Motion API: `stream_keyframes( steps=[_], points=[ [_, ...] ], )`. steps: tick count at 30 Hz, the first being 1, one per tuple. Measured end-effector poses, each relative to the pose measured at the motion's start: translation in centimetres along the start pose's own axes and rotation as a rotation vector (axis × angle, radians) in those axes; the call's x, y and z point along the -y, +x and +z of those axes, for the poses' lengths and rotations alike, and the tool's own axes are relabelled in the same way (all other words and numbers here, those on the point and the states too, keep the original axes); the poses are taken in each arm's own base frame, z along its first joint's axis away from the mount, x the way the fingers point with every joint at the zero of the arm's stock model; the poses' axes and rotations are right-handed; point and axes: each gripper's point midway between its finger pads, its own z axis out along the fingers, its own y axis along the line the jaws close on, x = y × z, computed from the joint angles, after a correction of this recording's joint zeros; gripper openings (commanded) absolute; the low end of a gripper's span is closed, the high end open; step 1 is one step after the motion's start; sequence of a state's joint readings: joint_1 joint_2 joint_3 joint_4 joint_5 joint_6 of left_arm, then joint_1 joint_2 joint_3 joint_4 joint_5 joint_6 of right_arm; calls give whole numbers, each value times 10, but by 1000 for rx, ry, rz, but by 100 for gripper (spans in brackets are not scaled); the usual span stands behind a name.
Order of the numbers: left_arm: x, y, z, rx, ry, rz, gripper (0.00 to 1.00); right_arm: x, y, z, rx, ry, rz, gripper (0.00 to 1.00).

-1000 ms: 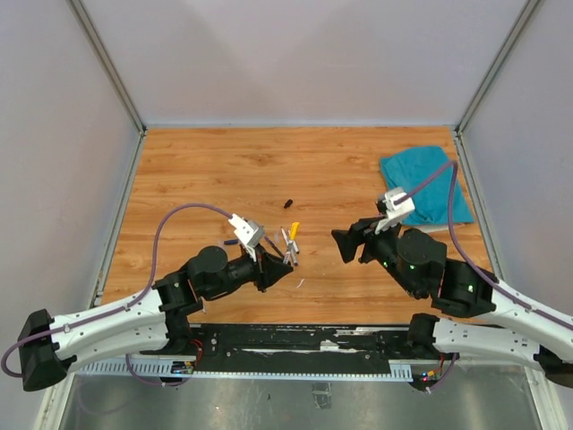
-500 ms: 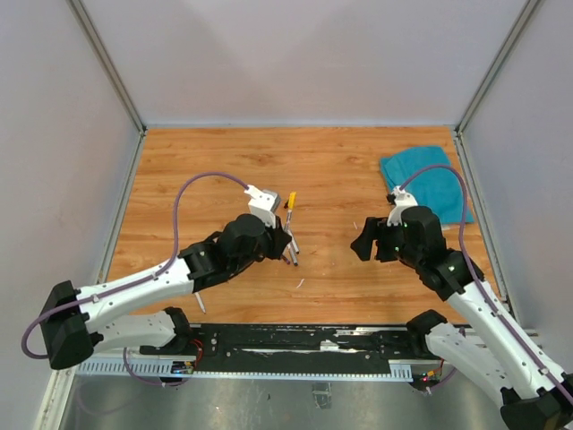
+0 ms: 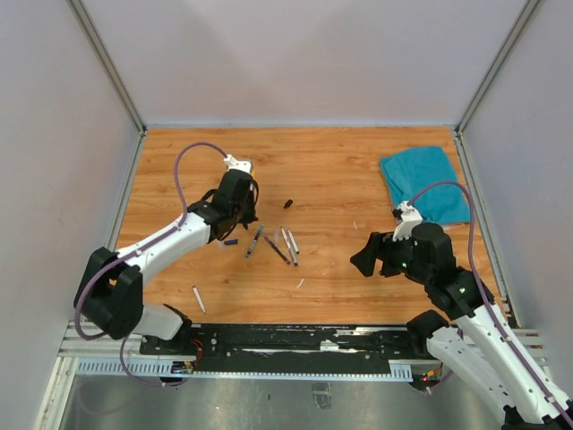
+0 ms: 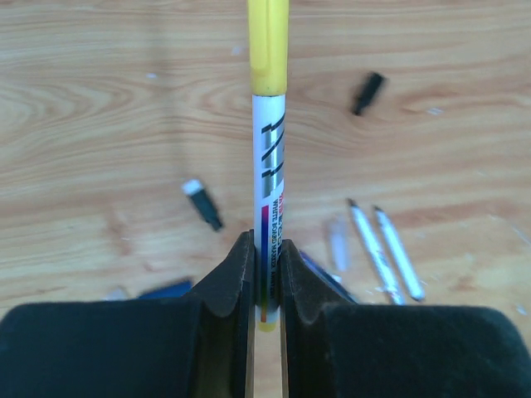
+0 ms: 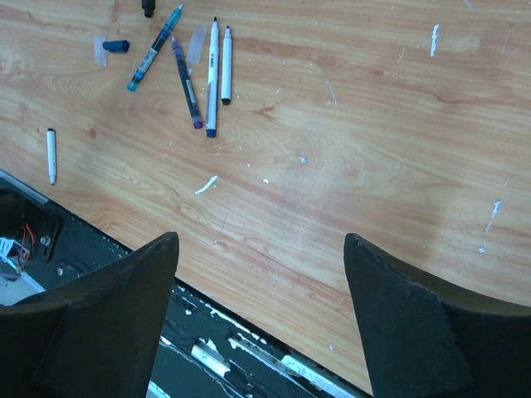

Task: Insert the pens into the pen caps
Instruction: Place the pen at the center of the board.

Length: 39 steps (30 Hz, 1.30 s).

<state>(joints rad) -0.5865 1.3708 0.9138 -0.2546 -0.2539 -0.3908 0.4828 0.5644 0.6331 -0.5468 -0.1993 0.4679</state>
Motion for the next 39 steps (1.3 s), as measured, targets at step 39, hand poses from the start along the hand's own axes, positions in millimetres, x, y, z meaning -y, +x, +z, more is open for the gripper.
stream_keyframes(
  steps=[39],
  points=[
    [-116, 32, 101, -334, -230, 34, 18, -9, 28, -3, -114, -77, -2, 82]
  ],
)
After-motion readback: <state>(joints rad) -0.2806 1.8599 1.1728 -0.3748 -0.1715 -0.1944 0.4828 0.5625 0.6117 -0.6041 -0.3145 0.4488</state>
